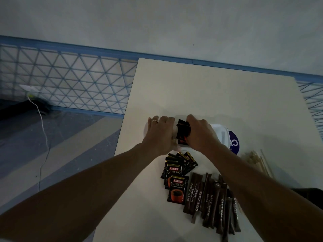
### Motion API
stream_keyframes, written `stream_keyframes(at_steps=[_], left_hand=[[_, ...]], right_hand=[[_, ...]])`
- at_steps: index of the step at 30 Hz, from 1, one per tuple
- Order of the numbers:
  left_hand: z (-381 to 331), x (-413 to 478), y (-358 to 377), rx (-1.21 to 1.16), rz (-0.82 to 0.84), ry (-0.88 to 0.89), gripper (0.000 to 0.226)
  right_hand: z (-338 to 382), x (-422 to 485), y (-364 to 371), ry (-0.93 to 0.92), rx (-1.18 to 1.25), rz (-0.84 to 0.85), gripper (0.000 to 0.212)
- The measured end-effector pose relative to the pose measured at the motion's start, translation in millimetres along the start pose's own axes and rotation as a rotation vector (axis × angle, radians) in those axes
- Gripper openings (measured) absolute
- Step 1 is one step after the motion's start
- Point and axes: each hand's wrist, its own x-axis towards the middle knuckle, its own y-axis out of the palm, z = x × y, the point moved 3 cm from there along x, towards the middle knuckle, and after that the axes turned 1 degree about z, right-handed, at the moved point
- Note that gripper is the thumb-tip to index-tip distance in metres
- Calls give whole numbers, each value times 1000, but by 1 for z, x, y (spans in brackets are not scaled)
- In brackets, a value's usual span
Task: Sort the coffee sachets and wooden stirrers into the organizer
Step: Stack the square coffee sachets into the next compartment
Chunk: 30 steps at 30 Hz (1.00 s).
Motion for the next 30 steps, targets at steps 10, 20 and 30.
stream_keyframes(at_steps=[10, 20, 30], left_hand=[[0, -3, 2, 20, -15, 41, 47], [0, -4, 3, 25, 20, 39, 42], [-1, 2, -4, -39, 28, -23, 76]], right_hand=[[-11, 8, 1, 49, 88, 45, 32], [-18, 9, -6, -15, 210, 179, 31], [-16, 12, 1, -94, 22, 128, 60]])
